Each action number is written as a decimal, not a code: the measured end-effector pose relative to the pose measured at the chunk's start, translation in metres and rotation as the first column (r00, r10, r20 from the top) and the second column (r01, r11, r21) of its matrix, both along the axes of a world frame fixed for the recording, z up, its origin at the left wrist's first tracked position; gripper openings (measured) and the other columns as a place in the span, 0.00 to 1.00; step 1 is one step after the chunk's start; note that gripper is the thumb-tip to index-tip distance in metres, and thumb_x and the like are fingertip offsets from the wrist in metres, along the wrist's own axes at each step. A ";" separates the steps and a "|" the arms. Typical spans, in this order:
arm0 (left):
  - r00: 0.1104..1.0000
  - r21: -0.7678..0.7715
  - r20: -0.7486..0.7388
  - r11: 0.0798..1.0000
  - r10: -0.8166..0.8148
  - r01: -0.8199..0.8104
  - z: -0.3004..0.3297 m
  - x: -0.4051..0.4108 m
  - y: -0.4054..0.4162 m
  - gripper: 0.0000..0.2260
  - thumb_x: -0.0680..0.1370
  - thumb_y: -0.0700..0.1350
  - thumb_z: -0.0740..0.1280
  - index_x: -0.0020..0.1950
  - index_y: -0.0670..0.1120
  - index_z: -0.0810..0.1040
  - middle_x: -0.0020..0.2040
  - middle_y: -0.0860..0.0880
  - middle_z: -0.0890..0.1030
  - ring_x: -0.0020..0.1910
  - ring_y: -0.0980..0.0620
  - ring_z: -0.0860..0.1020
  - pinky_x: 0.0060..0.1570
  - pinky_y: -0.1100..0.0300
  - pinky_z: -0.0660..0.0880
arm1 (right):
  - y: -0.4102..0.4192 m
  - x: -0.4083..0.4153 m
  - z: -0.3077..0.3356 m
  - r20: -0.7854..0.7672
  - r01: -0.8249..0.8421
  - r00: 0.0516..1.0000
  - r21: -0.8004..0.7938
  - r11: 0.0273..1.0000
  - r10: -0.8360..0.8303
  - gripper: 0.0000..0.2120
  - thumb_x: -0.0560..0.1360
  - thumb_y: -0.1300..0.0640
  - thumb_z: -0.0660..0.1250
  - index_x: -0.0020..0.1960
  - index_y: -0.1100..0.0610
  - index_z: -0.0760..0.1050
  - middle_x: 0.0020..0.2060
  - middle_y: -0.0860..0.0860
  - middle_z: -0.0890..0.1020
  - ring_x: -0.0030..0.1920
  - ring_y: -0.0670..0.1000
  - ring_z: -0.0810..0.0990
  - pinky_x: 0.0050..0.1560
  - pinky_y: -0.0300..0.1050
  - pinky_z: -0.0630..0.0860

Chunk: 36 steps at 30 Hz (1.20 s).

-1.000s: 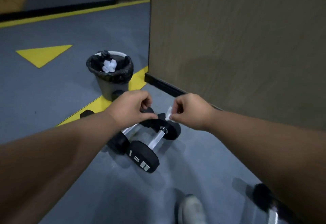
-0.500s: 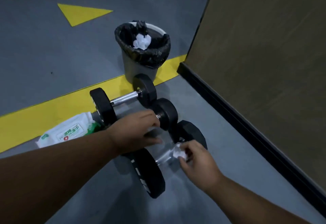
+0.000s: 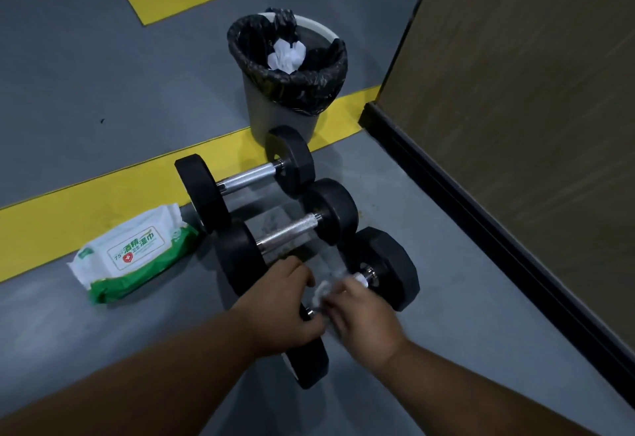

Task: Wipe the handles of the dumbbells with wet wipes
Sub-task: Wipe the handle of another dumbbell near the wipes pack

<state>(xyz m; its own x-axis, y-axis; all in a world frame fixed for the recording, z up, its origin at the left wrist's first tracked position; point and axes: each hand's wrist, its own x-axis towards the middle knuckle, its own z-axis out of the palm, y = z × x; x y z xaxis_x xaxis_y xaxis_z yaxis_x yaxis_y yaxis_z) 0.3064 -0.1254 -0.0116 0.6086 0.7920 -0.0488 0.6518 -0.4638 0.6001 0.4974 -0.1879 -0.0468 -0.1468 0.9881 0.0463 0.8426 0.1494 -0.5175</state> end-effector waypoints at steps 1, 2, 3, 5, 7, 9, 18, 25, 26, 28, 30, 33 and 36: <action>0.999 -0.025 -0.048 0.999 0.020 -0.022 0.000 0.002 0.000 0.28 0.70 0.64 0.68 0.64 0.49 0.73 0.59 0.53 0.71 0.60 0.55 0.70 0.63 0.60 0.70 | 0.006 0.005 0.001 0.002 0.091 0.996 0.042 0.995 -0.091 0.14 0.78 0.47 0.60 0.47 0.51 0.82 0.48 0.46 0.77 0.40 0.48 0.80 0.41 0.45 0.80; 0.995 -0.053 -0.093 0.998 0.038 -0.043 -0.001 0.004 0.001 0.32 0.70 0.65 0.68 0.67 0.48 0.71 0.62 0.52 0.72 0.62 0.54 0.70 0.65 0.60 0.69 | 0.011 0.010 0.002 -0.014 0.163 0.987 0.070 0.984 -0.162 0.16 0.78 0.47 0.59 0.46 0.52 0.83 0.48 0.46 0.78 0.40 0.47 0.80 0.42 0.45 0.80; 0.991 -0.071 -0.122 0.995 0.055 -0.064 -0.001 0.005 0.001 0.36 0.69 0.66 0.68 0.71 0.48 0.68 0.64 0.51 0.72 0.64 0.52 0.69 0.66 0.60 0.67 | 0.012 0.011 0.002 -0.026 0.187 0.982 0.082 0.979 -0.185 0.16 0.79 0.48 0.59 0.47 0.54 0.83 0.50 0.46 0.79 0.41 0.47 0.81 0.46 0.44 0.81; 0.985 -0.084 -0.154 0.992 0.078 -0.091 -0.003 0.006 0.000 0.43 0.67 0.69 0.67 0.76 0.47 0.63 0.67 0.51 0.71 0.67 0.51 0.68 0.68 0.60 0.66 | 0.004 0.002 0.001 -0.034 0.115 0.993 0.056 0.992 -0.114 0.15 0.78 0.52 0.60 0.53 0.55 0.84 0.57 0.45 0.82 0.50 0.46 0.83 0.56 0.38 0.78; 0.983 -0.086 -0.163 0.991 0.086 -0.101 -0.003 0.007 -0.001 0.46 0.66 0.70 0.65 0.77 0.46 0.62 0.67 0.51 0.71 0.67 0.51 0.68 0.69 0.59 0.66 | -0.009 -0.008 0.001 -0.114 -0.007 0.993 -0.060 0.998 0.000 0.18 0.78 0.55 0.58 0.62 0.56 0.81 0.64 0.45 0.80 0.60 0.43 0.81 0.64 0.32 0.72; 0.982 -0.084 -0.163 0.991 0.093 -0.107 -0.002 0.007 -0.001 0.46 0.64 0.72 0.66 0.74 0.47 0.64 0.66 0.51 0.71 0.66 0.52 0.68 0.68 0.58 0.67 | -0.009 -0.002 0.004 -0.130 -0.075 0.990 -0.136 0.988 0.058 0.20 0.79 0.55 0.57 0.67 0.56 0.79 0.67 0.45 0.78 0.63 0.41 0.77 0.67 0.30 0.68; 0.973 -0.080 -0.223 0.994 0.061 -0.080 -0.002 0.007 -0.003 0.48 0.61 0.75 0.63 0.73 0.49 0.63 0.65 0.52 0.70 0.64 0.51 0.67 0.69 0.55 0.66 | -0.002 -0.004 0.006 -0.241 0.217 0.937 -0.172 0.961 -0.255 0.33 0.71 0.78 0.59 0.65 0.49 0.78 0.61 0.42 0.78 0.64 0.36 0.74 0.70 0.33 0.67; 0.973 -0.077 -0.225 0.994 0.062 -0.081 -0.001 0.007 0.001 0.47 0.60 0.76 0.61 0.72 0.51 0.65 0.63 0.53 0.70 0.63 0.51 0.68 0.69 0.55 0.66 | 0.019 0.013 0.025 0.060 0.207 0.978 -0.238 0.949 -0.198 0.26 0.79 0.65 0.62 0.74 0.49 0.70 0.78 0.42 0.62 0.72 0.41 0.69 0.67 0.30 0.64; 0.973 -0.089 -0.222 0.993 0.059 -0.080 0.000 0.006 0.001 0.46 0.60 0.76 0.62 0.72 0.51 0.65 0.63 0.53 0.70 0.63 0.51 0.68 0.69 0.55 0.66 | 0.022 0.010 0.024 0.104 0.216 0.975 -0.278 0.936 -0.194 0.23 0.79 0.62 0.62 0.73 0.50 0.72 0.77 0.45 0.65 0.73 0.46 0.70 0.67 0.33 0.65; 0.975 -0.100 -0.216 0.992 0.058 -0.081 0.002 0.006 0.001 0.45 0.61 0.75 0.62 0.71 0.51 0.65 0.63 0.53 0.70 0.63 0.52 0.68 0.68 0.56 0.66 | 0.029 0.003 0.026 0.129 0.258 0.964 -0.260 0.930 -0.232 0.18 0.78 0.61 0.61 0.67 0.52 0.77 0.67 0.49 0.77 0.65 0.53 0.78 0.61 0.41 0.73; 0.975 -0.086 -0.215 0.993 0.061 -0.081 0.002 0.006 0.000 0.43 0.61 0.75 0.62 0.70 0.51 0.66 0.61 0.54 0.71 0.62 0.52 0.68 0.67 0.55 0.68 | 0.044 -0.004 0.032 0.162 0.273 0.956 -0.191 0.943 -0.244 0.15 0.78 0.59 0.62 0.62 0.53 0.80 0.60 0.50 0.80 0.56 0.54 0.82 0.54 0.43 0.76; 0.968 -0.070 -0.246 0.996 0.044 -0.062 0.005 0.008 -0.006 0.41 0.62 0.74 0.61 0.68 0.52 0.67 0.58 0.54 0.71 0.58 0.52 0.68 0.63 0.54 0.70 | 0.081 -0.010 0.032 0.354 0.218 0.930 -0.326 0.920 -0.095 0.15 0.78 0.58 0.64 0.63 0.54 0.79 0.63 0.54 0.78 0.57 0.54 0.80 0.56 0.42 0.75; 0.954 -0.067 -0.298 0.997 0.022 -0.044 0.010 0.011 -0.012 0.41 0.63 0.75 0.63 0.69 0.52 0.65 0.60 0.53 0.70 0.58 0.51 0.67 0.64 0.53 0.69 | 0.105 -0.021 0.028 0.499 0.194 0.855 -0.560 0.805 0.141 0.18 0.78 0.60 0.63 0.68 0.56 0.75 0.64 0.57 0.78 0.62 0.56 0.78 0.60 0.48 0.77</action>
